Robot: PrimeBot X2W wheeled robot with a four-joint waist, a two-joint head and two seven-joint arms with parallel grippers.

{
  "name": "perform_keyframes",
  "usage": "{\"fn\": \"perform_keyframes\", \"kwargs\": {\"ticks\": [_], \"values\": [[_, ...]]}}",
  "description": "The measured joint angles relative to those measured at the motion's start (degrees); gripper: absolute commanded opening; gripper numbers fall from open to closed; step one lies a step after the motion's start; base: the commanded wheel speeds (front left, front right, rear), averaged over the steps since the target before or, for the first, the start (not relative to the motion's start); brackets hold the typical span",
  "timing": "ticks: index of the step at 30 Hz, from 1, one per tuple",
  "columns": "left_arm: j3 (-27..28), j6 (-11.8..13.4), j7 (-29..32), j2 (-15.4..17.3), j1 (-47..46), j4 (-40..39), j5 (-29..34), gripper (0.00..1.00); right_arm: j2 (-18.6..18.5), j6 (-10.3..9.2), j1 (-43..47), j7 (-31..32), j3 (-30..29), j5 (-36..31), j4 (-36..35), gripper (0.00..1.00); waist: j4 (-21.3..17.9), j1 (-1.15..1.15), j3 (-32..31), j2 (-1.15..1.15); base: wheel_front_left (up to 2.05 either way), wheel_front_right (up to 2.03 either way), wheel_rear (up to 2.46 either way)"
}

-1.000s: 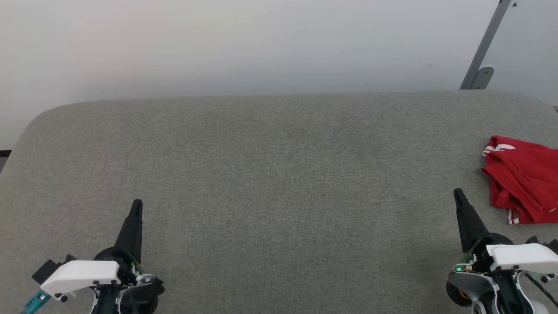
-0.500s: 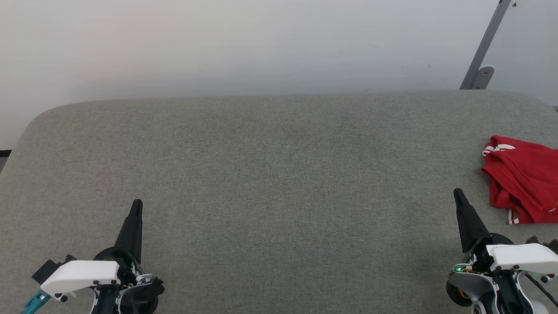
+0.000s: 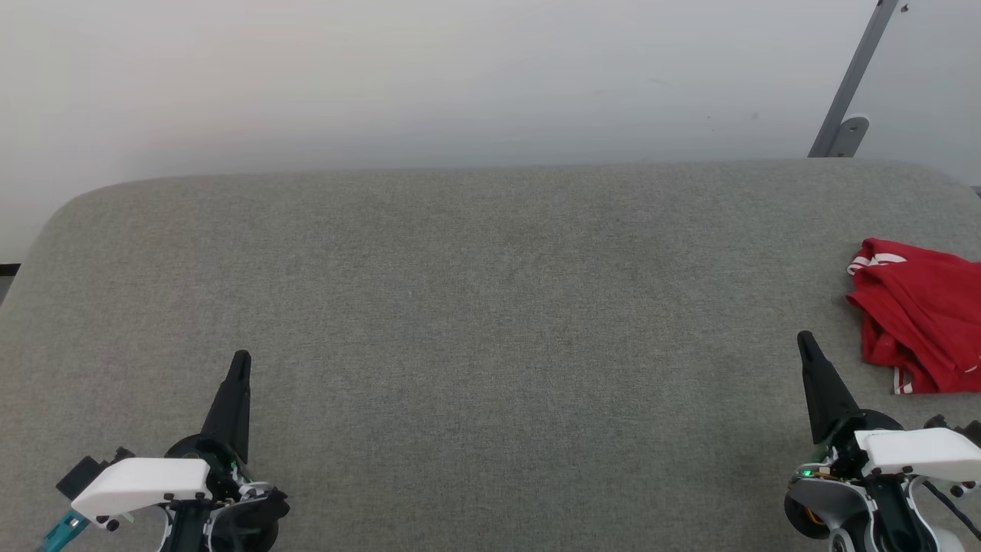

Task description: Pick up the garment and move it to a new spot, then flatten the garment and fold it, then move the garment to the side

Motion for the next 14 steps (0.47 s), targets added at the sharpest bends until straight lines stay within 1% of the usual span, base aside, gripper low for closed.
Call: {"fn": "perform_keyframes", "kwargs": {"ticks": [14], "values": [[0.01,0.0,0.0,-0.01,0.0,0.0,0.01,0.0,0.0,0.0,0.0,0.0,0.01,0.0,0.0,0.0,0.0,0.0,0.0,0.0,0.0,0.0,0.0]]}}
